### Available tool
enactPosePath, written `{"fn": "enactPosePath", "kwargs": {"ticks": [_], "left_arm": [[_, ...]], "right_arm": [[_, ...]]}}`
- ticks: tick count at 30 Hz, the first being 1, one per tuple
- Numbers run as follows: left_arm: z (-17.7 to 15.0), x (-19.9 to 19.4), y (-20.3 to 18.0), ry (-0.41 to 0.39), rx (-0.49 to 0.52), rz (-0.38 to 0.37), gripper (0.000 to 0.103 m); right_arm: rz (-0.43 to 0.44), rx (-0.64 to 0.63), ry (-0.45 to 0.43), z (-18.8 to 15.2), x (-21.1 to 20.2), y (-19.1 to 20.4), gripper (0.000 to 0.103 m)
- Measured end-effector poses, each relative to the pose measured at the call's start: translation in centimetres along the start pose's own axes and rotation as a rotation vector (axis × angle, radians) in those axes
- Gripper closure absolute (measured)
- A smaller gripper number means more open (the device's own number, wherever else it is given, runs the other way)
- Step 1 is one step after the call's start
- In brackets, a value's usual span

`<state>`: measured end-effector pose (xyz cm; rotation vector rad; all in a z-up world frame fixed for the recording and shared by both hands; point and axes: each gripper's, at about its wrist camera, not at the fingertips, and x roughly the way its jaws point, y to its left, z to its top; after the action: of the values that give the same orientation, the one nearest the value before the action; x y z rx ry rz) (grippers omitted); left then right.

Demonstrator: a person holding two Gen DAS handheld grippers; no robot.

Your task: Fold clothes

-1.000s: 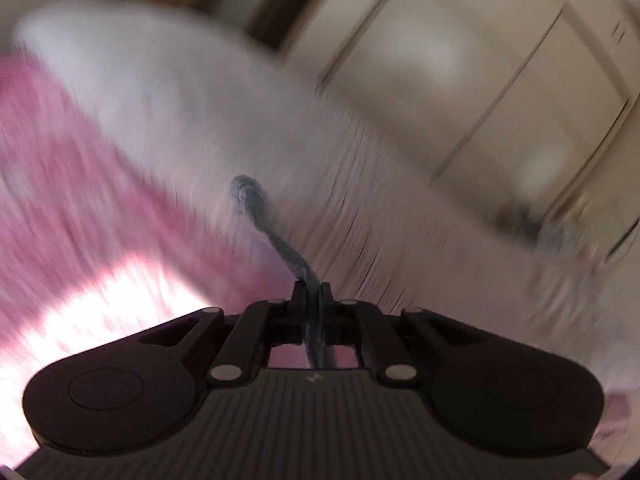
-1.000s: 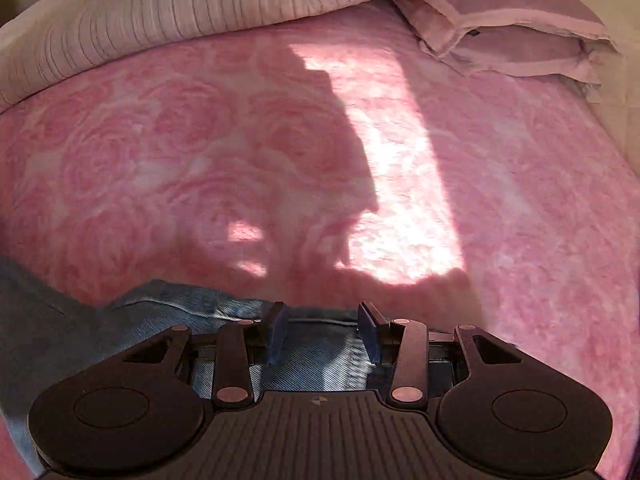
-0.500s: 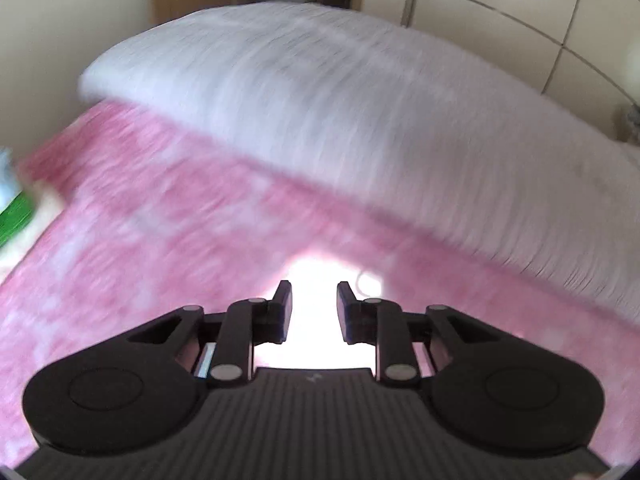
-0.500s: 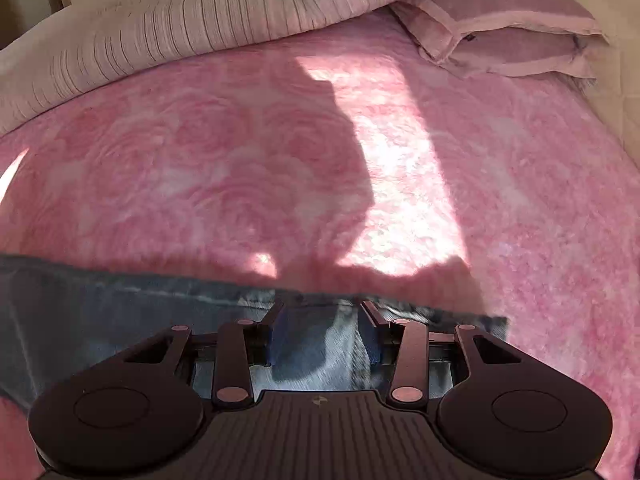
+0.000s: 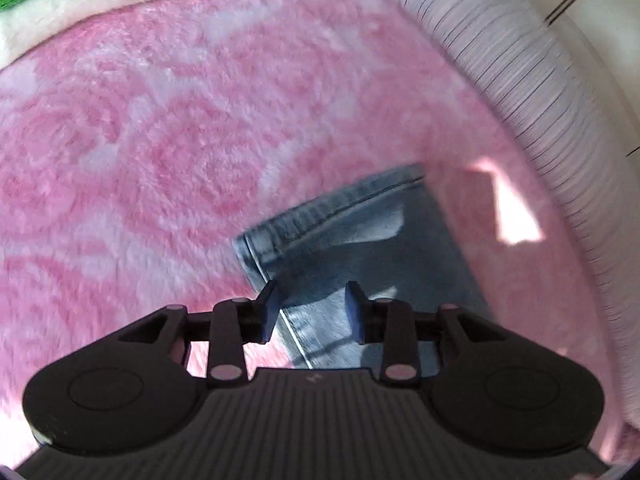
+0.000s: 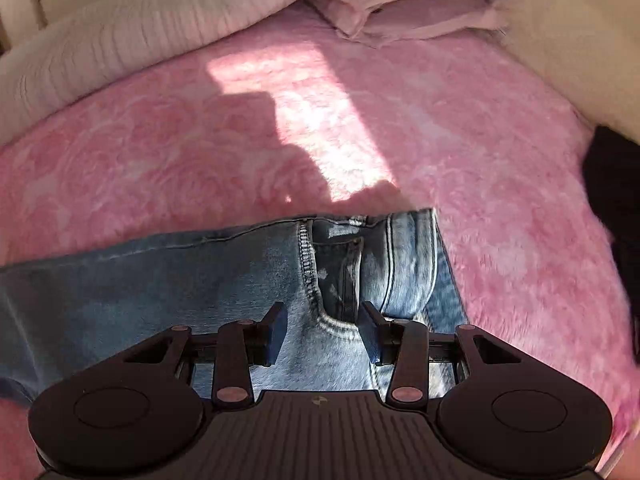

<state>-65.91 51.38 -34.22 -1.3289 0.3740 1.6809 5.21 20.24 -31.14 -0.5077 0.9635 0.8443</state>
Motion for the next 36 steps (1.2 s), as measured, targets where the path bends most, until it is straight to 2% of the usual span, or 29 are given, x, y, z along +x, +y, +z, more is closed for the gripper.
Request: {"fn": "enactPosePath", "kwargs": {"ticks": [2,3,6,8,10,13,15,16,18,20,23,25,28,31,33,36], "left_arm": [[0.2,-0.3,-1.3,-0.071,0.103,0.007,0.103],[0.3,-0.6,-2.0,-0.110,0.154,0.011,0.103],[1.6,-3.3,-3.8,-0.305,0.312,0.011,0.103],[2.9,-4.3,-4.3,-0.364,0.377,0.021,0.103],[3.5,-4.0,-4.2,-0.318,0.428,0.032,0.103],[1.0,-4.2,-3.3,-0.146,0.427,-0.033,0.097],[-2.1,-4.9,-2.5,-0.057,0.414,-0.091,0.072],[-3.4,-5.0,-1.8,-0.026,0.383,-0.107,0.068],[-5.8,-5.2,-0.4,0.032,0.320,-0.136,0.067],[-6.4,-4.3,1.2,0.054,0.232,-0.123,0.067],[-5.7,-3.2,2.4,0.037,0.130,-0.108,0.068],[-4.8,-2.9,2.1,0.007,0.106,-0.105,0.067],[-3.5,-2.0,1.3,-0.004,0.119,-0.102,0.065],[-3.2,-1.2,1.0,-0.006,0.131,-0.097,0.065],[-3.2,-0.9,0.9,-0.016,0.150,-0.097,0.066],[-3.0,-0.5,0.7,-0.008,0.172,-0.107,0.066]], "right_arm": [[0.007,0.053,-0.007,-0.2,-0.6,-0.6,0.060],[0.004,0.071,-0.010,-0.3,-0.9,-1.0,0.060],[-0.009,0.113,-0.020,-0.8,-2.1,-2.2,0.060],[-0.011,0.131,-0.024,-1.3,-2.9,-3.0,0.060],[0.014,0.160,-0.020,-1.9,-3.4,-3.7,0.060],[0.058,0.202,0.011,-3.0,-3.4,-4.3,0.060],[0.090,0.227,0.036,-3.8,-3.4,-4.6,0.060],[0.106,0.240,0.048,-4.1,-3.4,-4.8,0.060],[0.110,0.232,0.064,-4.9,-3.5,-4.6,0.059],[0.124,0.232,0.083,-5.6,-3.6,-4.3,0.059],[0.204,0.287,0.089,-6.5,-4.5,-3.4,0.059],[0.276,0.344,0.096,-7.2,-5.0,-2.5,0.059],[0.479,0.524,0.139,-9.2,-4.8,0.3,0.059],[0.609,0.744,0.219,-11.9,-2.7,4.0,0.059],[0.625,0.883,0.277,-13.7,-0.9,6.6,0.059],[0.566,1.003,0.287,-15.2,0.6,8.8,0.060]]}}
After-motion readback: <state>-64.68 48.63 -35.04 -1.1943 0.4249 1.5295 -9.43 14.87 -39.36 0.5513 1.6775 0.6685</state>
